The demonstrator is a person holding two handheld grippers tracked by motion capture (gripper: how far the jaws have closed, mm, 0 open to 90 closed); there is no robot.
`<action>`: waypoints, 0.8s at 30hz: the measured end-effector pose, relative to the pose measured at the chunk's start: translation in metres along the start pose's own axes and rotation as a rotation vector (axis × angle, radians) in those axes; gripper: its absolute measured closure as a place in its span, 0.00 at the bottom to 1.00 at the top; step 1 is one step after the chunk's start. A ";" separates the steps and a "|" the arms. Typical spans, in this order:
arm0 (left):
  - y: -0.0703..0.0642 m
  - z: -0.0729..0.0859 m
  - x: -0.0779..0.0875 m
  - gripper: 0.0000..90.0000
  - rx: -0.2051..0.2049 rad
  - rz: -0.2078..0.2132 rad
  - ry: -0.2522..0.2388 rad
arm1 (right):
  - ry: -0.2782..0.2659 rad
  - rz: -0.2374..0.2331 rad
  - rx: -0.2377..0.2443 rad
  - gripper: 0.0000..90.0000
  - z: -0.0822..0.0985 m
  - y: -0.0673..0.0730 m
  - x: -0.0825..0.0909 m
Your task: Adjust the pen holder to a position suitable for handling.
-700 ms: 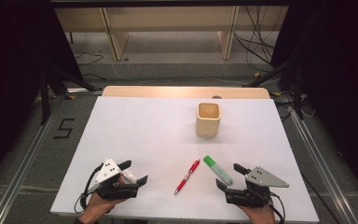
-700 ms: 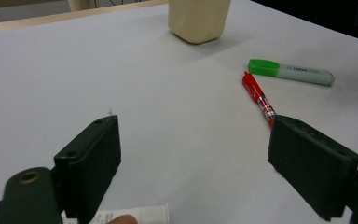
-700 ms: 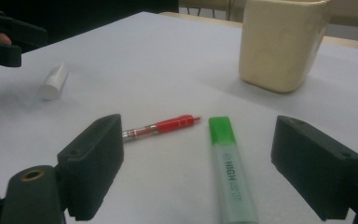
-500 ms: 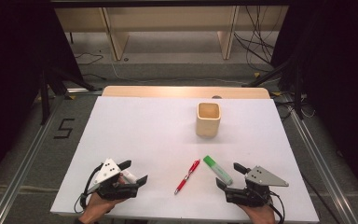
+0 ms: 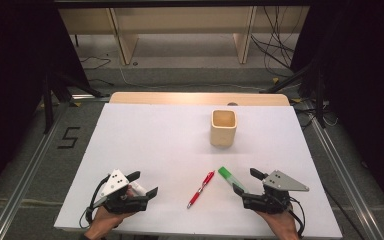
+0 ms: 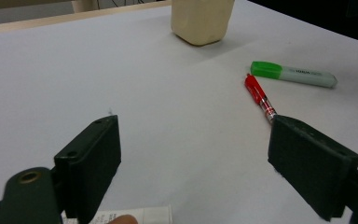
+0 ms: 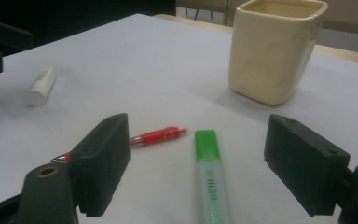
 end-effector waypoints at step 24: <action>0.001 0.000 0.000 0.18 0.004 -0.006 -0.001 | 0.058 0.129 -0.116 0.79 -0.009 -0.068 -0.038</action>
Point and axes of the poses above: each handheld gripper's, and its own axes: x roughly backward along the jaws, z roughly out of its underside, y roughly to its left, the point moved 3 cm from there along -x, roughly forward along the jaws, and after that the axes turned 11 degrees about x, right-handed, at the moved point
